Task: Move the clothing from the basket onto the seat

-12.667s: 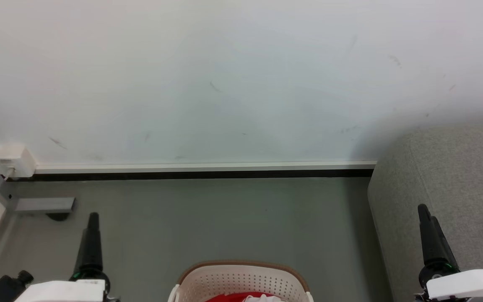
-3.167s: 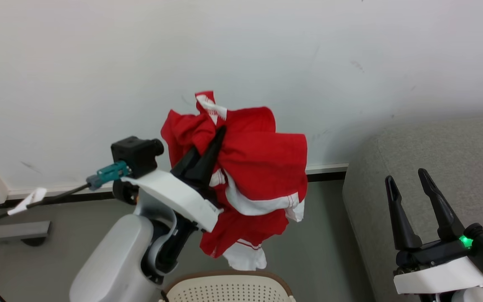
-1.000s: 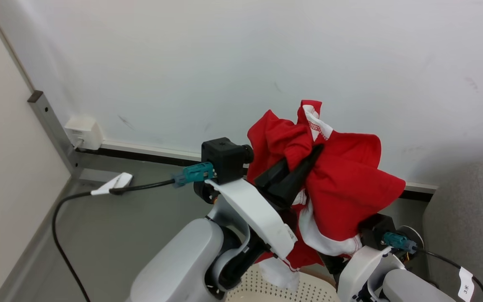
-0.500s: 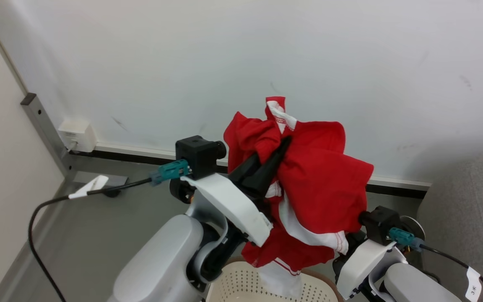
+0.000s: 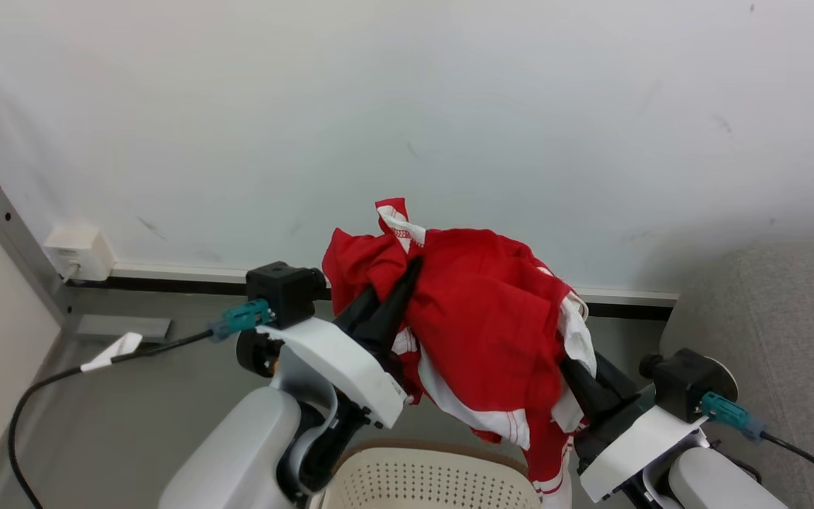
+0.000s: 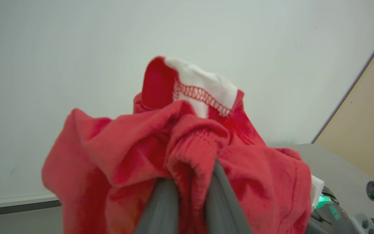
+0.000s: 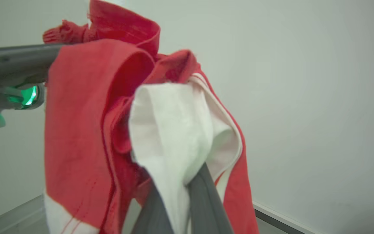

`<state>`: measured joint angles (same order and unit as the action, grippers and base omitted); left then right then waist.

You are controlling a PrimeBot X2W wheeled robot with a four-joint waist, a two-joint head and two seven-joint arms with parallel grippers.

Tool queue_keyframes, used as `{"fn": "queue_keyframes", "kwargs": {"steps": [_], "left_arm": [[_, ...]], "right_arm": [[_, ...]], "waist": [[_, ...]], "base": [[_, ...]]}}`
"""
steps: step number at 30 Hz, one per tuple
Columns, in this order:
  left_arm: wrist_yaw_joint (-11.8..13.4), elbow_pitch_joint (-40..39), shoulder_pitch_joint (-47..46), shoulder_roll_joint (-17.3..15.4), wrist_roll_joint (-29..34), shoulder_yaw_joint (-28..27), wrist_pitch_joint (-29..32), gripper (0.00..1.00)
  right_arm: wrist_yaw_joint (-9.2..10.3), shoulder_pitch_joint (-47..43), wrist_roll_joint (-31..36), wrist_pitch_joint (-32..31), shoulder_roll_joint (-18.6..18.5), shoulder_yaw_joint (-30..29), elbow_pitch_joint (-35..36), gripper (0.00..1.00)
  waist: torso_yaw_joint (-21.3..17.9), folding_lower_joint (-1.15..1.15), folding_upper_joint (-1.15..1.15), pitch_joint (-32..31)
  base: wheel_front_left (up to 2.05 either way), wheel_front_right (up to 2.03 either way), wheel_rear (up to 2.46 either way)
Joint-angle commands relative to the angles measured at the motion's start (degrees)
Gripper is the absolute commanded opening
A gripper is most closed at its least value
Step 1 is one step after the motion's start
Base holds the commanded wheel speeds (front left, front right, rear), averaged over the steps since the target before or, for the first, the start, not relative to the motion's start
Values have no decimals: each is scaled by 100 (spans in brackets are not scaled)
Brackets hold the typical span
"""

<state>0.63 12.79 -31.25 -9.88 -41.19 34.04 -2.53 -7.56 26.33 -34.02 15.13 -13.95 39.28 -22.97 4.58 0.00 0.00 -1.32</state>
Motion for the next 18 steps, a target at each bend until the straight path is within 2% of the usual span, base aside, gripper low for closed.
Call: {"fn": "queue_keyframes", "kwargs": {"steps": [1,11,12,13,14,18], "left_arm": [[10,23,99,-47,-49,-5,-66,0],[88,99,631,-241,-61,2,-280,0],[97,103,675,-251,-74,-1,-283,19],[99,112,707,-261,-70,1,-318,68],[113,133,745,-272,-63,11,-324,100],[140,253,843,-287,-69,53,-284,100]], "right_arm": [[14,-89,8,1,-8,-105,162,0],[14,-317,91,1,3,-563,936,0],[14,-328,89,1,-12,-571,983,0],[14,-331,83,1,-34,-585,1020,0],[14,-333,81,1,-50,-606,1062,0],[14,-385,31,1,-117,-716,1172,0]], "waist": [[-74,0,0,-15],[-438,0,0,-16],[-464,0,0,-12],[-481,0,0,-7],[-496,0,0,-4],[-542,0,0,-1]], "base": [[0,0,0],[0,0,0],[0,0,0],[0,0,0],[0,0,0],[0,0,0]]}}
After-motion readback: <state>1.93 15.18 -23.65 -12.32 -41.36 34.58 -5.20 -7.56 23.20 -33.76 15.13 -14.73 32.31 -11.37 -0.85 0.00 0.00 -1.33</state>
